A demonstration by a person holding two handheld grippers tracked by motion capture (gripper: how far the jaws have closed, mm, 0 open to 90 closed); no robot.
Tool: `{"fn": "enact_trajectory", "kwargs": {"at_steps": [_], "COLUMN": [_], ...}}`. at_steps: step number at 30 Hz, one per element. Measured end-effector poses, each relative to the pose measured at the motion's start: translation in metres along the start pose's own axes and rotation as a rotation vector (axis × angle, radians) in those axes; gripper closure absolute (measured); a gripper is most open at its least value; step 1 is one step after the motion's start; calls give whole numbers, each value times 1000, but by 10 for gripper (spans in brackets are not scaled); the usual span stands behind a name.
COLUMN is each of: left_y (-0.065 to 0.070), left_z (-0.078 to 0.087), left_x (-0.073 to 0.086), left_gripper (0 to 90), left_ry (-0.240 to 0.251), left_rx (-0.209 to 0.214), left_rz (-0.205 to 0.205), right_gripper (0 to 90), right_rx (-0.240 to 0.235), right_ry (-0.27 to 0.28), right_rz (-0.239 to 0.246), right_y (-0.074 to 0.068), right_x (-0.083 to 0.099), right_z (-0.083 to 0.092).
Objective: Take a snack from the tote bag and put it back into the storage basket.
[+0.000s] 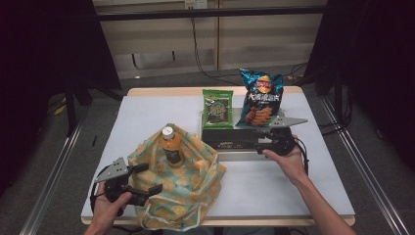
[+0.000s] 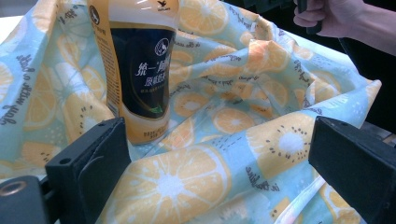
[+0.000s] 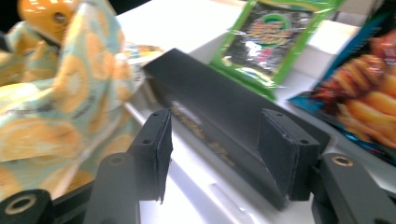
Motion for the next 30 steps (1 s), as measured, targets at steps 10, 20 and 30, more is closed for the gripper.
{"fn": "enact_trajectory", "kwargs": {"at_steps": [10,20,30], "left_y": [0,0,-2], "left_z": [0,1,1], "left_x": [0,0,2], "left_gripper": [48,48,50], "left_ry": [0,3,4], "left_rx": [-4,-7,-4], "left_rz": [2,3,15], "right_gripper": [377,453,513], "right_rx": [-50,-133,-216], "right_ry": [8,5,-6], "right_rz": [30,72,112], "right_y": [-28,-68,-105], "right_x": [-4,-4,-9], "right_z": [-3,-12,-27]}}
Point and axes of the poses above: each handheld gripper's, and its own axes: z roughly backward along the jaws, x roughly out of its underside, y roughly to its right, the point moved 8 cm from there along -z, roughly forward along the jaws, and after that the axes turned 14 degrees about -z, right-handed, at the moved point
